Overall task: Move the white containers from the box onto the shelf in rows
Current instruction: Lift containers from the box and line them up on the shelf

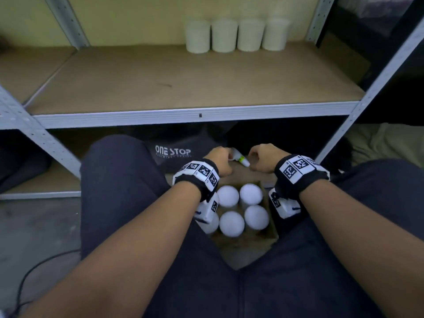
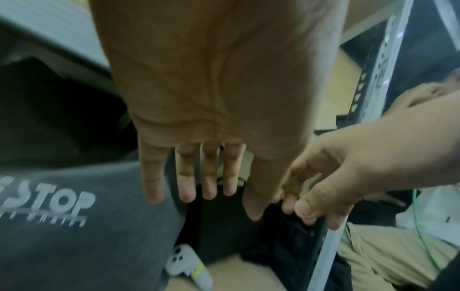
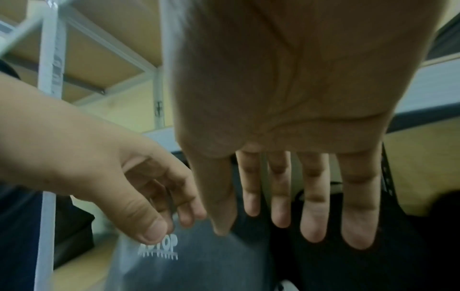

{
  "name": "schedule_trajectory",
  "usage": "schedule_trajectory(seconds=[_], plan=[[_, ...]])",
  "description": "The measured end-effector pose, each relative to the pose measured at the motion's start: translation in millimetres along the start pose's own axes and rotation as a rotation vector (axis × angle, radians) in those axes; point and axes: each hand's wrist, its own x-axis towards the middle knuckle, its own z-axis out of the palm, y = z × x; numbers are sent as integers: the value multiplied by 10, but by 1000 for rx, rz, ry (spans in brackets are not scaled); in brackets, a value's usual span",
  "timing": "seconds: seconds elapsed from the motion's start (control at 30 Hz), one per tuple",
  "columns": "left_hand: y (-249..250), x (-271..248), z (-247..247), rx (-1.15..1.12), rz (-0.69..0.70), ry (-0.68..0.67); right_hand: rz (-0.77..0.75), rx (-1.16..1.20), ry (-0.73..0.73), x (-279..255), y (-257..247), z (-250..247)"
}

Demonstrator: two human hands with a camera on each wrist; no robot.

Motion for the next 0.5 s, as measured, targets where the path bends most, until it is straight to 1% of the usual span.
schedule_trajectory(seconds=[0.17,0.23,0.27,0.33,0.4,0.43,0.5], plan=[[-19,156,504,-30,-83,-181,137,-53,-152,219,245,496],[-42,190,681,-25,-92,-236,184,-60,-212,284,345,685],[-57,208,775,-23,-88,-252,196,-59,-237,325,387,790],[-114,250,988,-2,-75,-284,204,-76,-256,590,594,1126],[-166,273,1184,58,-66,-321,195,-91,-264,806,805,1452],[-197,288,1284,76,-67,-354,186,-75,-285,816,821,1528],[-284,337,1477,75,-90,-431,179,-56,-346,665,660,1522]])
